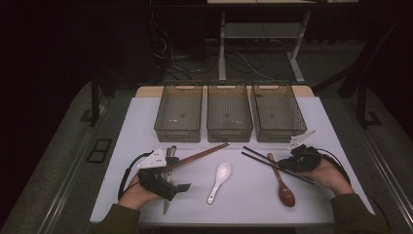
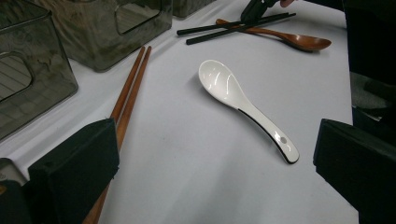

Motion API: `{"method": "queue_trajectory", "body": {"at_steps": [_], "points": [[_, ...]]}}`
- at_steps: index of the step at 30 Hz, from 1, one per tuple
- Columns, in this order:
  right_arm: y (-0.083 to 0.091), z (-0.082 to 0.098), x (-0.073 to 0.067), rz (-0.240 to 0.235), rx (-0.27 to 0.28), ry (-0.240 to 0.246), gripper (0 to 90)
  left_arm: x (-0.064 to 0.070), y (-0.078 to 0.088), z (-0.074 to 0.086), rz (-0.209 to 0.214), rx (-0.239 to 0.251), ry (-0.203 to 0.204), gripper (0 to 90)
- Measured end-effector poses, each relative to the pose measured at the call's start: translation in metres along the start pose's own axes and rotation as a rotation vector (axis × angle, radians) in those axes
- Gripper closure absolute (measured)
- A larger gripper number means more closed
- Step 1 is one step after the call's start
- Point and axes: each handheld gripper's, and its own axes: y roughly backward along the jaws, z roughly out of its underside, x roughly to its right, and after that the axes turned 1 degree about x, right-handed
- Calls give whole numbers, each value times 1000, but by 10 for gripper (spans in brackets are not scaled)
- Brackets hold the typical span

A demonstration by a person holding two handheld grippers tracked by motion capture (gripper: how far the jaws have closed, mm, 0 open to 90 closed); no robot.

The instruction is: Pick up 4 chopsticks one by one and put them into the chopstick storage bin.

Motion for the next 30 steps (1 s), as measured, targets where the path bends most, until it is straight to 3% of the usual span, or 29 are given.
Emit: {"method": "queue_trajectory", "body": {"at_steps": [15,30], "points": [[1,-1,0,1,0,19,855,0,1,1,-14,13,6,0],[18,0,1,-12,88,-10,854,0,1,6,-24,26,17,0]]}}
